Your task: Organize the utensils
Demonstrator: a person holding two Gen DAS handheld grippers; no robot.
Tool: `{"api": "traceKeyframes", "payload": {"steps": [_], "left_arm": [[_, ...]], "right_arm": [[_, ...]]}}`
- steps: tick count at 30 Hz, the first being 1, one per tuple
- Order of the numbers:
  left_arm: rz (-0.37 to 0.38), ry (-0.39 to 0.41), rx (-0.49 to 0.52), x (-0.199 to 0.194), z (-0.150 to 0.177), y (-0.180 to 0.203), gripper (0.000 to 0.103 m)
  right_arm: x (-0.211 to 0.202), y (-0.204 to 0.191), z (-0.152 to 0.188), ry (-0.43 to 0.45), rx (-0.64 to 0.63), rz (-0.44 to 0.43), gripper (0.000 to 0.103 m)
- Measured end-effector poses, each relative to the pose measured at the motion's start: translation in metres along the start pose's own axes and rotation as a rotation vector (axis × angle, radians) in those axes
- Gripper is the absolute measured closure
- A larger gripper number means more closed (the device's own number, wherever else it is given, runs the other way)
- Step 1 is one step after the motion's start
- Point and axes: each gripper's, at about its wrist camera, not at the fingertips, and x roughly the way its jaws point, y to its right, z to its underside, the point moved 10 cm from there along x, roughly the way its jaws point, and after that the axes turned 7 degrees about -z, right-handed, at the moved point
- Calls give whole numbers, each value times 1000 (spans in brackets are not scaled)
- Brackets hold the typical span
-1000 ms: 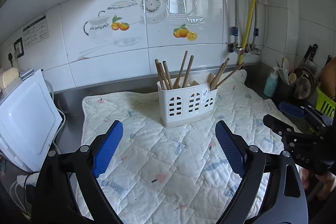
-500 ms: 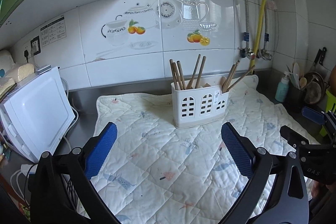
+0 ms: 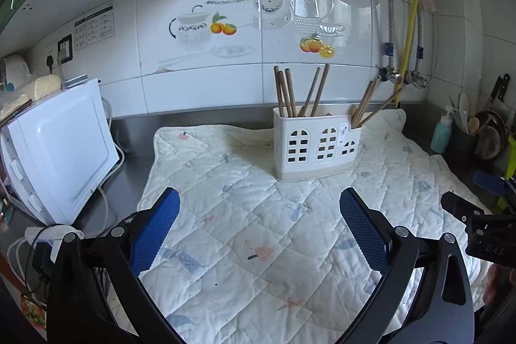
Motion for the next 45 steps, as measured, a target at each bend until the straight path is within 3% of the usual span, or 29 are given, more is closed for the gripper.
{"api": "traceKeyframes", "payload": {"steps": [10,45], "left_arm": [[-14,-66,4,16,26,2,5],[-47,-48,7,12,22,1,5]], "right_arm": [[3,1,6,-9,-9,12,10],[0,-4,3,-4,-16,0,10]]}}
